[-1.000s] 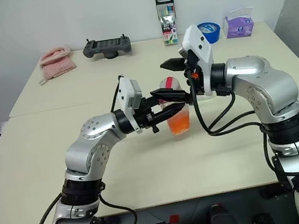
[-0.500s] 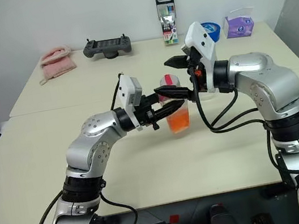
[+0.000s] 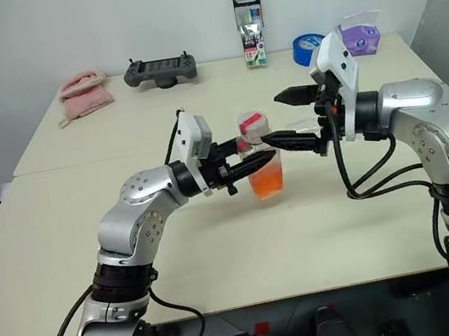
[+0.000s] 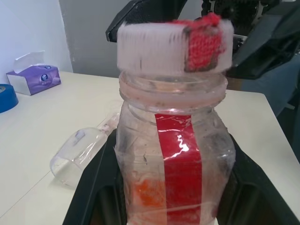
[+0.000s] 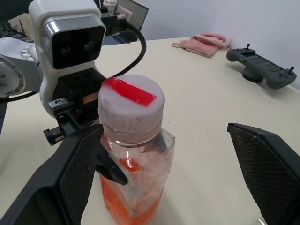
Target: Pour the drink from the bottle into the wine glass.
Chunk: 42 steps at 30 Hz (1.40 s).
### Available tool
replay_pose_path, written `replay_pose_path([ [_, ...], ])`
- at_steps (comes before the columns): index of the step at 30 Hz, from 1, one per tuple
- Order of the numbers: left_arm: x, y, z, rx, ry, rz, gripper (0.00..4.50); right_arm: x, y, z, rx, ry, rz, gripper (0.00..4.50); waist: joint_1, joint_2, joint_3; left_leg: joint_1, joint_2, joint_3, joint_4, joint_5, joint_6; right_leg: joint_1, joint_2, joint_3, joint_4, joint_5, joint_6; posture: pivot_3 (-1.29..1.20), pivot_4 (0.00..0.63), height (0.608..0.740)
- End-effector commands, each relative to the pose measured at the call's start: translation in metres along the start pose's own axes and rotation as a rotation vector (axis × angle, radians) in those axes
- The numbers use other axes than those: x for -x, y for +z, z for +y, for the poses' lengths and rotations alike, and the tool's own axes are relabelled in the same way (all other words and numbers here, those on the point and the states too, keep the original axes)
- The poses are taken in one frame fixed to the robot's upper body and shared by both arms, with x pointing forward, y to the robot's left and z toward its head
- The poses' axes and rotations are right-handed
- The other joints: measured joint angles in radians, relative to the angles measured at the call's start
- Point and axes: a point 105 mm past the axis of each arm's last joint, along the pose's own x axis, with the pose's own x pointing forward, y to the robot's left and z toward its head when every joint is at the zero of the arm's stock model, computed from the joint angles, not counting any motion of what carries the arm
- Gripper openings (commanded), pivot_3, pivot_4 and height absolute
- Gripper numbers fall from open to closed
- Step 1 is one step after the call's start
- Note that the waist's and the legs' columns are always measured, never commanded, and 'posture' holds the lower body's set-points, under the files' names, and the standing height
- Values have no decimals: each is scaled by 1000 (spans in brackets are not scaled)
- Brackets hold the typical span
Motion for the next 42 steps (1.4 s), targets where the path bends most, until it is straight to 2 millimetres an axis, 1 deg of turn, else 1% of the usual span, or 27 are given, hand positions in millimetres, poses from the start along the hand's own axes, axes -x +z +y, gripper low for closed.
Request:
replay_pose_path([
  [1, 0, 19, 0, -64, -5, -53, 1788, 8, 15, 5, 40, 18, -43, 4500, 0, 0, 0, 0, 0, 0, 0, 0, 0, 0, 0, 0, 0, 0, 0, 0, 150, 740],
  [6, 0, 19, 1, -66, 0, -51, 1788, 10, 20, 10, 18, 33, -82, 4500, 0, 0, 0, 0, 0, 0, 0, 0, 0, 0, 0, 0, 0, 0, 0, 0, 150, 740],
  [9, 0, 19, 2, -66, 1, -50, 1788, 5, 34, -1, -58, -52, -175, 4500, -1, 0, 0, 0, 0, 0, 0, 0, 0, 0, 0, 0, 0, 0, 0, 0, 150, 740],
  [11, 0, 19, 2, -65, 0, -50, 1788, 1, 37, 0, -99, -51, -195, 4500, -1, 0, 0, 0, 0, 0, 0, 0, 0, 0, 0, 0, 1, 0, 0, 0, 150, 740],
  [16, -1, 18, 3, -70, 3, -49, 1788, -10, 32, 9, -147, -17, -164, 4500, 1, 0, 0, 0, 0, 0, 0, 0, 0, 0, 0, 0, 0, 0, 0, 0, 150, 740],
  [19, -1, 18, 4, -72, 4, -48, 1788, -13, 31, 13, -153, -2, -154, 4500, 1, 0, 0, 0, 0, 0, 0, 0, 0, 0, -1, 0, 0, 0, 0, 0, 150, 740],
  [30, 1, 17, 1, -73, 4, -47, 1788, -20, 19, 13, -130, -22, -89, 4500, 0, 0, 0, 0, 0, 0, 0, 0, 0, 0, 0, 0, 0, 0, 0, 0, 150, 740],
  [33, 1, 16, 0, -75, 4, -44, 1788, -21, 23, 15, -140, -13, -117, 3934, 0, 0, 0, 0, 0, 0, 0, 0, 0, 0, 0, 0, 0, 0, 0, 0, 150, 740],
  [36, 2, 13, -1, -69, 2, -36, 1788, -22, 26, 19, -135, 10, -137, 2803, 0, 0, 0, 0, 0, 0, 0, 0, 0, 0, 0, 0, 0, 0, 0, 0, 150, 740],
  [39, 2, 12, -2, -66, -3, -33, 1788, -21, 29, 21, -132, 22, -150, 1809, 0, 0, 0, 0, 0, 0, 0, 0, 0, 0, 0, 0, 0, 0, 0, 0, 150, 740],
  [42, 1, 12, -3, -66, -4, -33, 1788, -19, 31, 23, -134, 37, -159, 1743, 0, 0, 0, 0, 0, 0, 0, 0, 0, 0, 0, 0, 0, 0, 0, 0, 150, 740],
])
